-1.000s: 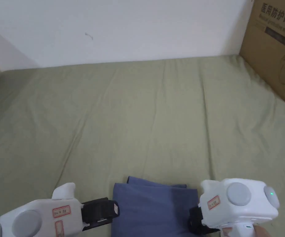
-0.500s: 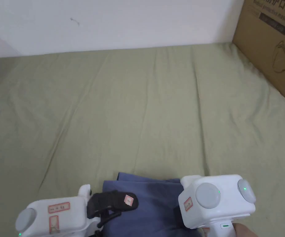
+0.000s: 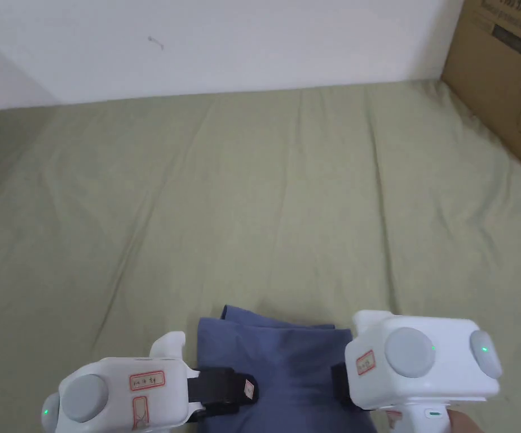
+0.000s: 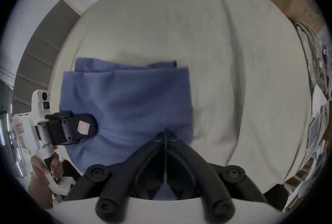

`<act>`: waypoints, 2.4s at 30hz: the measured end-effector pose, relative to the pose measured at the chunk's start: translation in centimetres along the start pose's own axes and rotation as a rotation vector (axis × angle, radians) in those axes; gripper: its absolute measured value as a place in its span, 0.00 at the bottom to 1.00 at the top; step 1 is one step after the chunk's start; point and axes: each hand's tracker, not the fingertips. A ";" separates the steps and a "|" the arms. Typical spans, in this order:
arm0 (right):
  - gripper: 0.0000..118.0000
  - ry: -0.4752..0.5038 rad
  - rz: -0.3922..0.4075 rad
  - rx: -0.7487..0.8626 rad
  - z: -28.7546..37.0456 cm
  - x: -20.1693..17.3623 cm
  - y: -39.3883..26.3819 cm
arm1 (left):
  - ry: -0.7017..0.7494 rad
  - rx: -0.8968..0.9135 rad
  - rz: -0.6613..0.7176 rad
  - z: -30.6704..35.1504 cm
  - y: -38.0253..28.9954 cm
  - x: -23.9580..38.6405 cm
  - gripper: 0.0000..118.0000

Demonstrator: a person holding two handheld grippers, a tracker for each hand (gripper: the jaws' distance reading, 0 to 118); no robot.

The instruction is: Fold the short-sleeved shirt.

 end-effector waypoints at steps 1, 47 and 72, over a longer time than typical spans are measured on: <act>0.02 -0.004 0.014 0.022 0.6 -1.1 -0.1 | 0.033 0.016 -0.004 1.7 0.3 -0.7 0.18; 0.02 0.007 0.102 0.494 8.8 -9.1 -1.2 | 0.657 0.500 -0.338 11.6 0.5 12.1 0.02; 0.69 -0.116 0.174 1.274 26.8 -2.1 -4.3 | 0.662 1.227 -0.611 16.4 -5.9 30.2 0.91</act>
